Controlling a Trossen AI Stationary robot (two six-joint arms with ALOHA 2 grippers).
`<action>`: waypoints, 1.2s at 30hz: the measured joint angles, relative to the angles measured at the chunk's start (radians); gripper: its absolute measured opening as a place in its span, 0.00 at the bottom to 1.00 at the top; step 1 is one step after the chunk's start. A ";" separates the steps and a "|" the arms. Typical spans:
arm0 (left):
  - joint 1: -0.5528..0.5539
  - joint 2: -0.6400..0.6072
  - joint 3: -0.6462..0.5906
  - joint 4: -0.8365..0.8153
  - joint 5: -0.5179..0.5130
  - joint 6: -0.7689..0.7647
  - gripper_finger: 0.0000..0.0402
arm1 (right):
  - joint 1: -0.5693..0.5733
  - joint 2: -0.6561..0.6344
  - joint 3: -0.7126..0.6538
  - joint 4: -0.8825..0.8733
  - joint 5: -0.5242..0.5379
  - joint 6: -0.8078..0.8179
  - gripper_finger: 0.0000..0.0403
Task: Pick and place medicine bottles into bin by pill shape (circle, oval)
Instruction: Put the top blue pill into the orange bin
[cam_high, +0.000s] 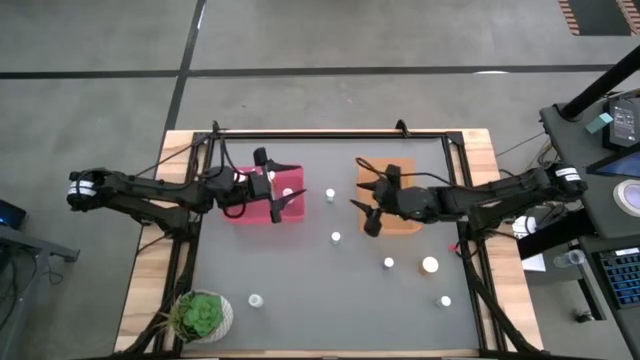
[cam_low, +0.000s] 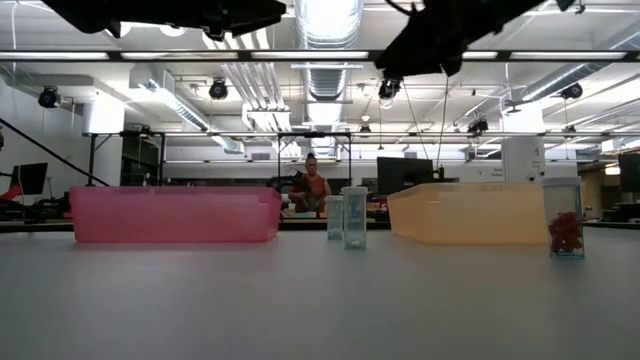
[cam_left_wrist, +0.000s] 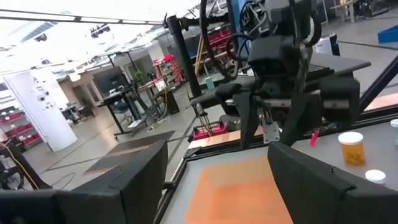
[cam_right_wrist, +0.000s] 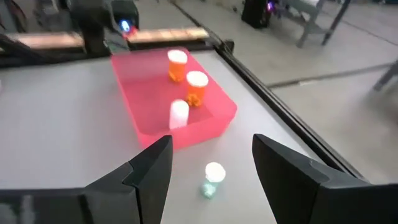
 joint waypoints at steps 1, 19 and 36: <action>0.000 -0.006 0.000 -0.008 0.000 0.000 0.65 | -0.008 0.024 0.028 -0.031 0.000 0.006 0.53; 0.000 -0.089 0.000 -0.146 -0.005 -0.005 0.65 | -0.232 0.470 0.552 -0.639 -0.268 0.318 0.53; 0.000 -0.089 0.000 -0.154 -0.005 -0.005 0.65 | -0.265 0.762 0.877 -0.885 -0.269 0.342 0.53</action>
